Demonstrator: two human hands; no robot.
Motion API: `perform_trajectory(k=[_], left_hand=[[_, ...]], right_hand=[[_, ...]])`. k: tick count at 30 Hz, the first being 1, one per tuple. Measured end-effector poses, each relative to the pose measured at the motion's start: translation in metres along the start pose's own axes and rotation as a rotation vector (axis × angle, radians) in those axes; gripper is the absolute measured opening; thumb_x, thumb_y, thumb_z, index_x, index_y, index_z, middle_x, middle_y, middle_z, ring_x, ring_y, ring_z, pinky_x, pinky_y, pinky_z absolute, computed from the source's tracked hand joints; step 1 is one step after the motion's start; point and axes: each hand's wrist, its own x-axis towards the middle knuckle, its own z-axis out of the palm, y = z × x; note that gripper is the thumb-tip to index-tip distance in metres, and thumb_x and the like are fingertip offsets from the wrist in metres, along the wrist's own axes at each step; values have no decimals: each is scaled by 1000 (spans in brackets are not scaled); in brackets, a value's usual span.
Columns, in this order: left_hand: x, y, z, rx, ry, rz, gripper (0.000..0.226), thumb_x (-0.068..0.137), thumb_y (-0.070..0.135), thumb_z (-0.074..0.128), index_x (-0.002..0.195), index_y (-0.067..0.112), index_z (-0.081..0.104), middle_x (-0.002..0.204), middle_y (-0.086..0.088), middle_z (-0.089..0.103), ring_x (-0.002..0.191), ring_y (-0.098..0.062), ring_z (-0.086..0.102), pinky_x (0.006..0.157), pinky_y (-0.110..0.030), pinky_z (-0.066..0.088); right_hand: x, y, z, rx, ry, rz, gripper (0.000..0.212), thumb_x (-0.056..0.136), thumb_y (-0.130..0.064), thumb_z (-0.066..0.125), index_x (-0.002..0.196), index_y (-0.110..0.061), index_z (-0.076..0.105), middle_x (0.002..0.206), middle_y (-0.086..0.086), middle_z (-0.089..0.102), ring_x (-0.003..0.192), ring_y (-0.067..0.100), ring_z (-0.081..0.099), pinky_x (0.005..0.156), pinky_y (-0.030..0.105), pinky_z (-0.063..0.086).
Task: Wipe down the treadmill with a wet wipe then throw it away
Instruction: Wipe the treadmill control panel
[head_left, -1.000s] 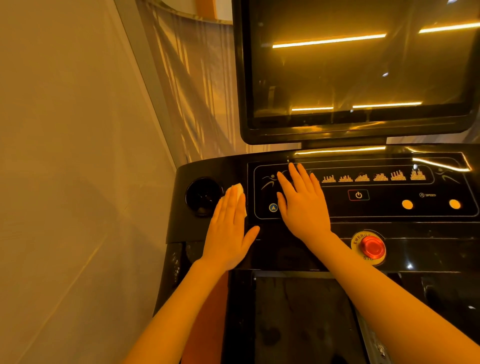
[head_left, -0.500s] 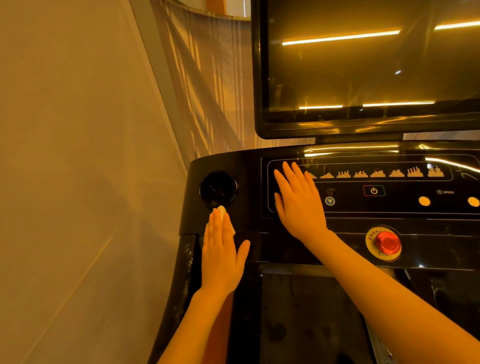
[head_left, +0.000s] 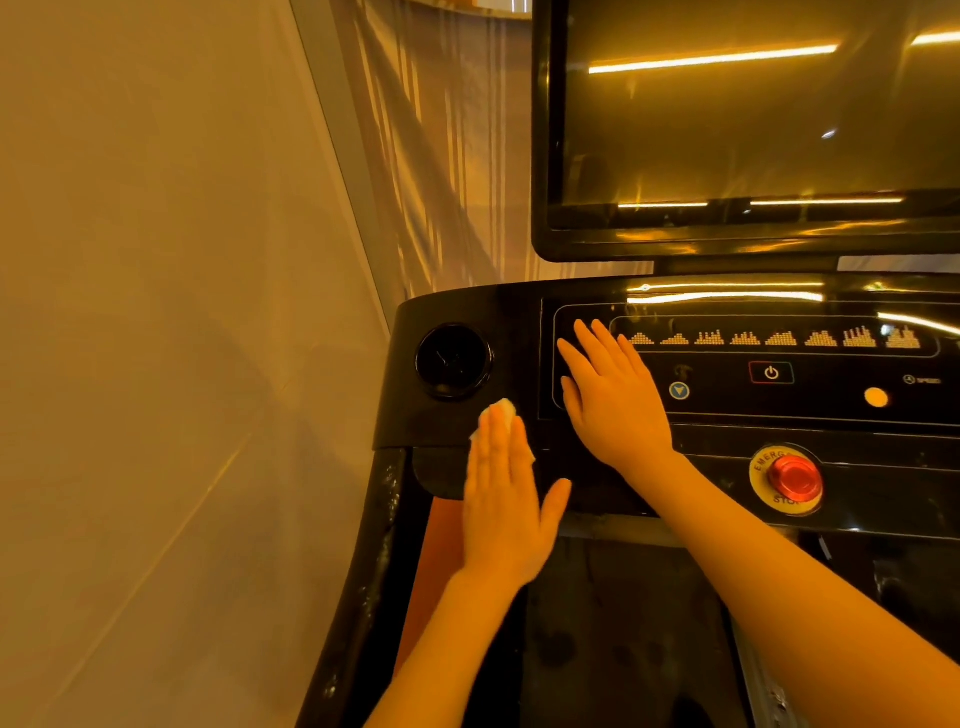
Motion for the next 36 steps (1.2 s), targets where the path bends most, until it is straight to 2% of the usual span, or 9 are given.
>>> perform_trajectory(k=[2,6,10,13,15,21,26,31,36], left_hand=[[0,7,4,44,-7,59,82,97,61,-1,155,3,-3,163,-14,-9,150,-29,-8,121,-45,10],[-4,-4,3,80,-20,72,80,98,60,5,155,5,-4,163,-13,-9,150,-28,-7,121,-43,9],[-10,-35,-1,-27,-12,-99,83,94,60,16,153,13,-18,161,-3,-23,148,-18,-19,122,-39,4],[-13,-54,-5,-179,27,-251,84,91,59,22,151,20,-21,161,1,-19,148,-14,-15,123,-40,8],[-14,-56,-6,-222,40,-286,84,89,61,20,150,22,-22,161,2,-18,148,-13,-14,123,-41,8],[-26,-17,-1,-113,10,-94,84,91,61,14,149,19,-29,160,-3,-24,148,-17,-19,121,-39,1],[-28,14,10,42,-43,96,80,98,61,3,154,4,-7,163,-15,-10,150,-29,-8,120,-46,8],[-29,2,12,48,-52,82,80,98,61,8,155,7,-6,163,-12,-11,150,-27,-8,120,-43,8],[-25,-21,2,-80,-7,-73,82,92,61,15,149,21,-29,162,-3,-20,149,-17,-16,120,-36,0]], right_hand=[[0,1,0,2,-8,0,47,101,-27,46,145,-12,44,155,12,35,146,29,24,120,43,16],[0,2,0,8,-12,-10,47,100,-27,47,145,-12,44,155,12,35,146,29,24,120,43,16],[-3,2,-2,20,-12,-19,48,100,-26,49,145,-11,43,155,13,35,146,30,25,119,42,15],[-8,1,-3,50,14,-3,48,99,-22,52,144,-9,45,152,15,38,144,31,29,117,40,18],[-11,2,-3,62,43,26,46,97,-18,54,141,-7,48,151,16,40,143,33,32,115,41,21],[-15,2,-4,102,68,54,46,96,-16,55,141,-7,48,149,17,43,142,33,34,115,46,28],[-15,3,-4,83,51,56,43,96,-16,56,139,-7,51,149,16,43,142,33,33,115,47,28],[-16,3,-4,70,40,50,45,96,-16,55,140,-8,49,150,16,41,143,33,32,115,46,26],[-17,1,-7,84,34,46,52,96,-13,55,146,-9,40,151,16,40,143,34,31,116,47,28]])
